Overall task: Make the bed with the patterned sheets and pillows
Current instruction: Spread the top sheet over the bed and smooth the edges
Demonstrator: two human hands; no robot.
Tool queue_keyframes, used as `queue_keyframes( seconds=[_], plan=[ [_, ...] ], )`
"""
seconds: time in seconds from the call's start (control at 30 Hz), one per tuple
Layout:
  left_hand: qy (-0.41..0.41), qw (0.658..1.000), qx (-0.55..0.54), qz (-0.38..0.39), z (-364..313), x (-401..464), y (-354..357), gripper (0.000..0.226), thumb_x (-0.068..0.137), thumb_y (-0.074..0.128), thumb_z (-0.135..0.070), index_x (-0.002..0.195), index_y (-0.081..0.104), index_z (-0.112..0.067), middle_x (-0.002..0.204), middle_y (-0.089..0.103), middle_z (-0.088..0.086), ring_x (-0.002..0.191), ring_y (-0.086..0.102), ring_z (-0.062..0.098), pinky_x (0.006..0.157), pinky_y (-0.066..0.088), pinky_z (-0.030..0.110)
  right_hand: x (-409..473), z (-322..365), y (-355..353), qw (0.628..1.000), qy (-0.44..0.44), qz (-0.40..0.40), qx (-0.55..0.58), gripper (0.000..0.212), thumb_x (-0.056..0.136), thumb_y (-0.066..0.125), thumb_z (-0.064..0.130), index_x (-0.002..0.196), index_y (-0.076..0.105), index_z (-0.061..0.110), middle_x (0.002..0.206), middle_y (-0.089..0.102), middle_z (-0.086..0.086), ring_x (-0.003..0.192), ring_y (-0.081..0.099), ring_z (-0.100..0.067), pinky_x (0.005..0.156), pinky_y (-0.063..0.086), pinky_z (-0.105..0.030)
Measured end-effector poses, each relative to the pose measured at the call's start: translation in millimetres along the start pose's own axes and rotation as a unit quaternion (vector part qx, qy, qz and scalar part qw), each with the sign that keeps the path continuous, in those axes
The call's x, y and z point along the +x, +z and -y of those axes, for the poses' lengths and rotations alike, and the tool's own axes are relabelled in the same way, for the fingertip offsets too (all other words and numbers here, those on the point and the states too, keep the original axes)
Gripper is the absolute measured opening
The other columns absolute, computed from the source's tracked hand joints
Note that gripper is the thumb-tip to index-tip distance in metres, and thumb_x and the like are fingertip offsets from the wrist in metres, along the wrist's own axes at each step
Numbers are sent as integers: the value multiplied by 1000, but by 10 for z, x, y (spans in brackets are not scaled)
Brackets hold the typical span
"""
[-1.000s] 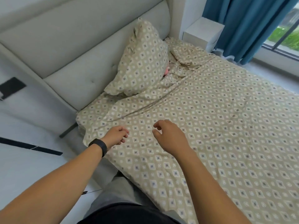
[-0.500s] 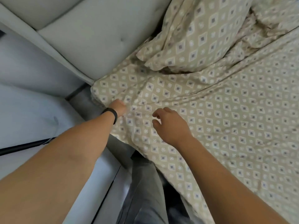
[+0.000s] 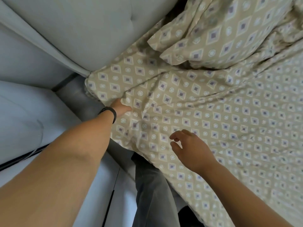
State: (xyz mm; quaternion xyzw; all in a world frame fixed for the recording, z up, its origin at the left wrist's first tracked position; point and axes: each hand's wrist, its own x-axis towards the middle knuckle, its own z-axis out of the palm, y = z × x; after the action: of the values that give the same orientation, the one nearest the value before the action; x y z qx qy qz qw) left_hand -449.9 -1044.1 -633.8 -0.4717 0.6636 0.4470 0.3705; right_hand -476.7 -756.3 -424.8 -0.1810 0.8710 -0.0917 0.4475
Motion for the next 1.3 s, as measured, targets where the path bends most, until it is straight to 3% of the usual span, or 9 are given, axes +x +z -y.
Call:
queue_keyframes(
  seconds=[0.2, 0.37, 0.6, 0.77, 0.87, 0.97, 1.07, 1.2, 1.3],
  plan=[
    [177, 984, -31, -10, -289, -896, 119, 16, 91, 68, -21, 97, 56, -13, 93, 55, -4, 83, 53, 17, 68, 40, 31, -393, 0, -10, 999, 15, 23, 44, 27, 103, 48, 38, 125, 61, 31, 118, 61, 13, 100, 60, -10, 85, 54, -33],
    [279, 953, 44, 108, -547, -2213, 563, 19, 89, 71, -27, 78, 60, -16, 81, 62, -3, 76, 59, 17, 66, 42, 29, -916, -115, -362, 972, 46, -75, 218, 17, 101, 54, 32, 110, 67, 24, 101, 65, 11, 90, 61, -10, 74, 48, -20],
    [471, 839, 253, 95, -621, -3906, 1673, 33, 79, 59, -36, 62, 36, -20, 62, 42, -3, 60, 41, 18, 59, 34, 38, -1815, -791, -496, 866, 173, -77, 463, 31, 93, 64, 35, 85, 61, 6, 83, 63, -13, 64, 55, -22, 58, 43, -31],
    [428, 882, 124, 152, -337, -4599, 2401, 31, 99, 62, -31, 78, 60, -8, 65, 51, -6, 61, 46, 9, 64, 37, 28, -2576, -1489, -176, 787, 100, -86, 603, 16, 102, 47, 17, 87, 51, 15, 81, 53, -6, 74, 51, -19, 71, 47, -34],
    [407, 906, 56, 106, -315, -4747, 2723, 14, 101, 60, -24, 107, 71, -18, 104, 65, -4, 99, 62, 13, 89, 48, 24, -2942, -1892, -35, 716, 48, -87, 691, 18, 107, 39, 18, 100, 55, 14, 88, 62, -5, 76, 58, -17, 78, 52, -38],
    [339, 938, 53, 47, -440, -4795, 2957, 71, 85, 74, -47, 146, 43, -28, 144, 39, 4, 133, 44, 24, 111, 40, 34, -3170, -2153, -1, 629, 4, -89, 772, 23, 110, 38, 17, 120, 55, 5, 109, 69, -12, 90, 64, -24, 83, 55, -43],
    [234, 954, -95, 159, -529, -4904, 3288, 106, 77, 77, -56, 158, 13, -31, 155, 37, 7, 131, 46, 24, 105, 43, 41, -3444, -2412, 32, 576, -13, -107, 810, 29, 110, 38, 16, 130, 55, 4, 132, 63, -23, 120, 62, -37, 102, 52, -53],
    [181, 922, -181, 291, -704, -5197, 3510, 62, 87, 66, -57, 137, 58, -23, 125, 70, 11, 116, 65, 28, 97, 52, 44, -3749, -2710, 43, 538, -20, -136, 832, 28, 110, 39, 17, 128, 57, 7, 127, 68, -20, 119, 64, -35, 99, 53, -51],
    [179, 915, -173, 316, -889, -5336, 3632, 45, 96, 60, -32, 134, 62, -7, 121, 71, 18, 107, 69, 31, 100, 50, 46, -3881, -2907, 91, 512, 35, -197, 836, 26, 109, 41, 15, 118, 64, 8, 109, 75, -14, 103, 69, -30, 89, 57, -46]
  ],
)
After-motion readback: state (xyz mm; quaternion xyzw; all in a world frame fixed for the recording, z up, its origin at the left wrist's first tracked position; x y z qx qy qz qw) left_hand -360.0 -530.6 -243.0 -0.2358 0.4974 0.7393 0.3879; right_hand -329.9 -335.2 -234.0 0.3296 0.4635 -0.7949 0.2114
